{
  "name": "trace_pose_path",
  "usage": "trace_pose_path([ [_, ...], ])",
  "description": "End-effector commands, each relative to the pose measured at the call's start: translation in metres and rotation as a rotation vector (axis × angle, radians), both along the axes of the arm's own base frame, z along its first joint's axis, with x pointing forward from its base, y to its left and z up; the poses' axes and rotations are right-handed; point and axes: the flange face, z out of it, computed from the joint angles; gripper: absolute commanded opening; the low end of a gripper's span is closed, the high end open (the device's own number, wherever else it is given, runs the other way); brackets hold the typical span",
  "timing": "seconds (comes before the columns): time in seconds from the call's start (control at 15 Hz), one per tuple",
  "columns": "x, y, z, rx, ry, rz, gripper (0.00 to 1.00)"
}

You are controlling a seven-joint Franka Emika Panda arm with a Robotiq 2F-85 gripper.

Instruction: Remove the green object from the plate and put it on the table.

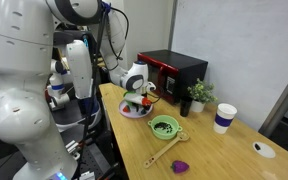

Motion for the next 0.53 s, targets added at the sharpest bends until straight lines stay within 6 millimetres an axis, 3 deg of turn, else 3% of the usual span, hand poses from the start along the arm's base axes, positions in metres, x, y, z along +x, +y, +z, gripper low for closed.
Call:
trace_pose_path([
  [0.0, 0.0026, -0.0015, -0.0083, -0.005, -0.014, -0.013, 0.59],
  [0.47, 0.0056, 0.003, -0.0125, 0.001, -0.021, -0.012, 0.58],
])
